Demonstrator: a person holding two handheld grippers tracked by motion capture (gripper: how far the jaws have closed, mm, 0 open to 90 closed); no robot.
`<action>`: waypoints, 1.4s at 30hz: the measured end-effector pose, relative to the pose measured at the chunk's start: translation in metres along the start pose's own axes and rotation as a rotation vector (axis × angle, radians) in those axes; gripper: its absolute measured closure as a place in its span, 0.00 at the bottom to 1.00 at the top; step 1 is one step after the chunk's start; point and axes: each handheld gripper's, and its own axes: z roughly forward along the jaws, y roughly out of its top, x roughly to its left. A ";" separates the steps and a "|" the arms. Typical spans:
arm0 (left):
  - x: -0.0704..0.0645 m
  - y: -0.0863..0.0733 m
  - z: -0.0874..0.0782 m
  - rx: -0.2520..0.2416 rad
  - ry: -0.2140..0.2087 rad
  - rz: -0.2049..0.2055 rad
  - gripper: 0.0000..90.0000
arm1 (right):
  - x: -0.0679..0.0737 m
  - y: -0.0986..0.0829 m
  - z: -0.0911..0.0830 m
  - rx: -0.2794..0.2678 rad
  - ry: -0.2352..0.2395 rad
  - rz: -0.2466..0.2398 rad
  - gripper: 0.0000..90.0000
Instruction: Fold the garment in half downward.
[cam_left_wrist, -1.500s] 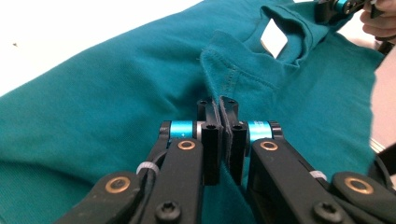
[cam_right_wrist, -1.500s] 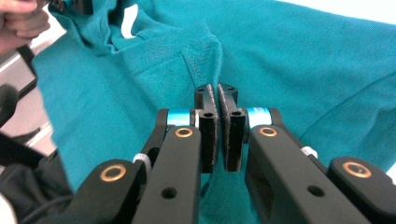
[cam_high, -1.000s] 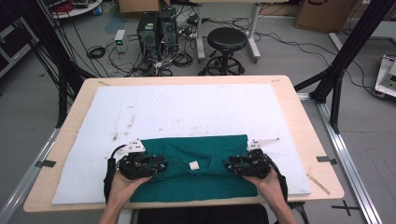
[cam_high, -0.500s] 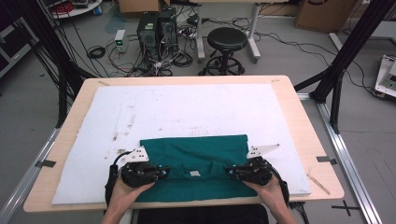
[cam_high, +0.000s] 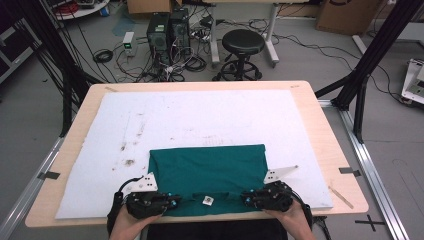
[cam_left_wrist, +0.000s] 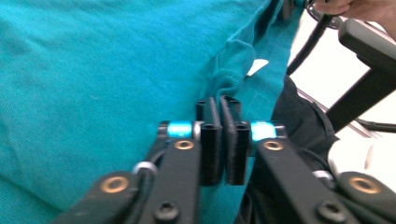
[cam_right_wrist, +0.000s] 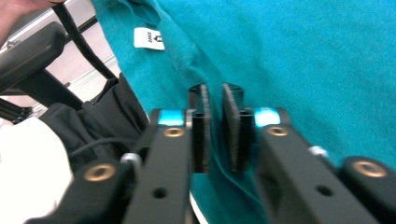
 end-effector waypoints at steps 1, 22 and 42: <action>0.000 0.002 -0.002 -0.014 0.012 -0.006 0.83 | 0.000 0.001 -0.002 -0.010 0.007 0.003 0.84; -0.020 0.010 0.040 0.096 0.183 0.189 0.55 | 0.025 0.020 0.034 0.043 -0.152 -0.131 0.51; 0.020 0.036 -0.012 -0.086 0.280 0.093 0.45 | 0.000 0.031 0.002 -0.093 -0.197 -0.037 0.42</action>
